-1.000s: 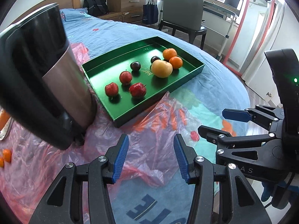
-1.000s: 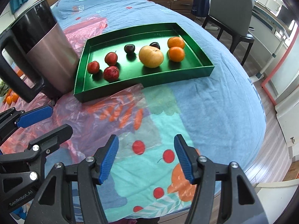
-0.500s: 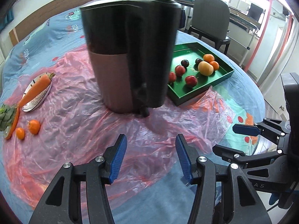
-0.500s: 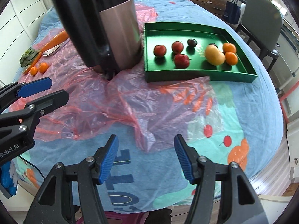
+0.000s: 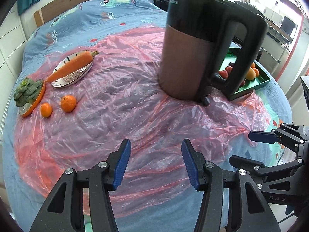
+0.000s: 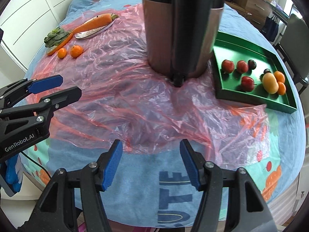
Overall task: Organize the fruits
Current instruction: 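Move both open tools back from the tray toward the remaining fruits, then grasp a tangerine with the left tool while the right tool grasps the other tangerine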
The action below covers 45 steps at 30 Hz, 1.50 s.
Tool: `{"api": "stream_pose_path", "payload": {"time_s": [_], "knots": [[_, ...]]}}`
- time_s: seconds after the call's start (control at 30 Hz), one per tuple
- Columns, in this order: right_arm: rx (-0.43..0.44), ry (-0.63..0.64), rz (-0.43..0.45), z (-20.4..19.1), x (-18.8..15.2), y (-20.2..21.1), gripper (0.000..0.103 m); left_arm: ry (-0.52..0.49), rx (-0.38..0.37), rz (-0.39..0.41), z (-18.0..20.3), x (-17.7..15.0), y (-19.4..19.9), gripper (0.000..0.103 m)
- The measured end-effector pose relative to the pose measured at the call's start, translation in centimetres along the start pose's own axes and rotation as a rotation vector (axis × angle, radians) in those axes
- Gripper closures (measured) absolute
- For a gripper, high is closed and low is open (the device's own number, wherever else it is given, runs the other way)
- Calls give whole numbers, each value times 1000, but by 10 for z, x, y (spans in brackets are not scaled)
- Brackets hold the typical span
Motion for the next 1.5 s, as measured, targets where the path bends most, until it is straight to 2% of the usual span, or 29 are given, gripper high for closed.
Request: {"api": "stream_pose_path", "payload": {"time_s": [0.3, 0.5, 0.73, 1.17, 1.5], "knots": [[65, 105, 33, -58, 29, -9, 18, 126, 90, 11, -88, -11, 5, 54], [114, 172, 70, -99, 60, -18, 18, 240, 153, 54, -164, 0, 10, 54], [168, 229, 115, -139, 100, -29, 18, 314, 214, 92, -234, 15, 15, 54], [250, 331, 219, -223, 189, -55, 18, 327, 204, 83, -303, 37, -14, 54], [237, 376, 173, -269, 228, -101, 17, 361, 205, 49, -336, 37, -40, 54]]}}
Point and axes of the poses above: each gripper's, at about its wrist camera, not at the fingertips, and y roughly against the way its jaws point, z to its right, x to its top, the point moved 3 cm from there along -y, roughly the way its jaws point, and after that the axes turned 14 degrees about -x, right-handed, at the moved point
